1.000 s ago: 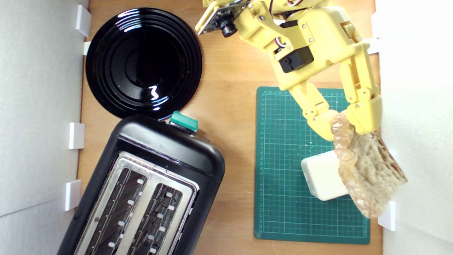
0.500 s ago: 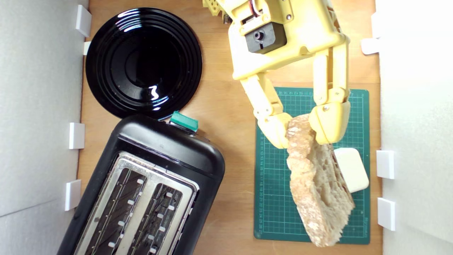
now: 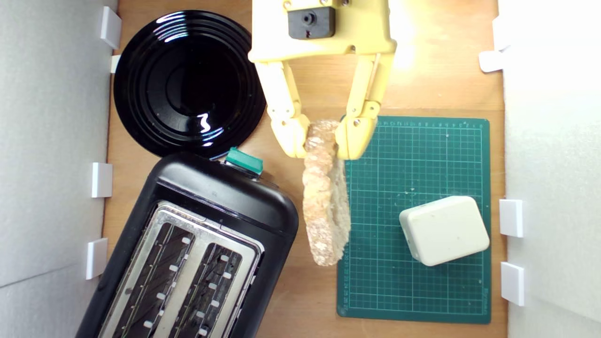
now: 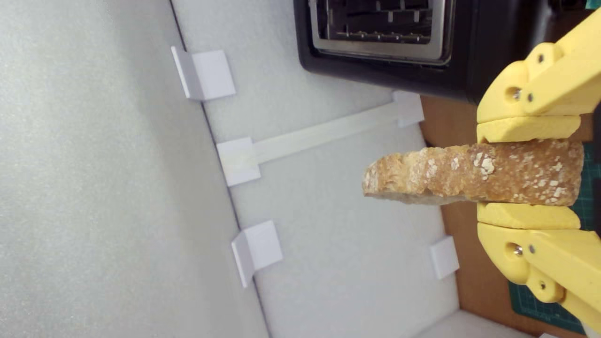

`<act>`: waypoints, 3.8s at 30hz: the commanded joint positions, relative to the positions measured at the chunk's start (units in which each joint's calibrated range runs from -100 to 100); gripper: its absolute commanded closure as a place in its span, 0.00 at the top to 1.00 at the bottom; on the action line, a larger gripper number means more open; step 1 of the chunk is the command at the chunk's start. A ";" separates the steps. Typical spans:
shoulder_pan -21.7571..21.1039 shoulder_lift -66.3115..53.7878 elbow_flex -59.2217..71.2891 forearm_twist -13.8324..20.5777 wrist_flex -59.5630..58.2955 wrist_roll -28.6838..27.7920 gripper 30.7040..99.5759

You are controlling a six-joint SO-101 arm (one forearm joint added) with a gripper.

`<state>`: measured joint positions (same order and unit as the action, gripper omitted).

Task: Pick bread and place in toaster

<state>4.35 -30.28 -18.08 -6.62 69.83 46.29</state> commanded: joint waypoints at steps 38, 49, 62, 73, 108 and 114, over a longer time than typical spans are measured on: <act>22.65 8.15 -18.37 3.54 1.84 6.37 0.31; 22.40 12.56 -18.28 8.98 -2.94 3.07 0.31; 17.81 15.89 -18.46 8.25 -3.28 3.02 0.31; 16.93 16.22 -18.19 8.25 -6.35 2.23 0.31; 17.89 20.88 -18.37 9.07 -6.43 3.12 0.31; 19.18 21.30 -18.37 9.07 -6.52 3.12 0.31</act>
<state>22.20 -8.27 -33.24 1.73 65.93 49.08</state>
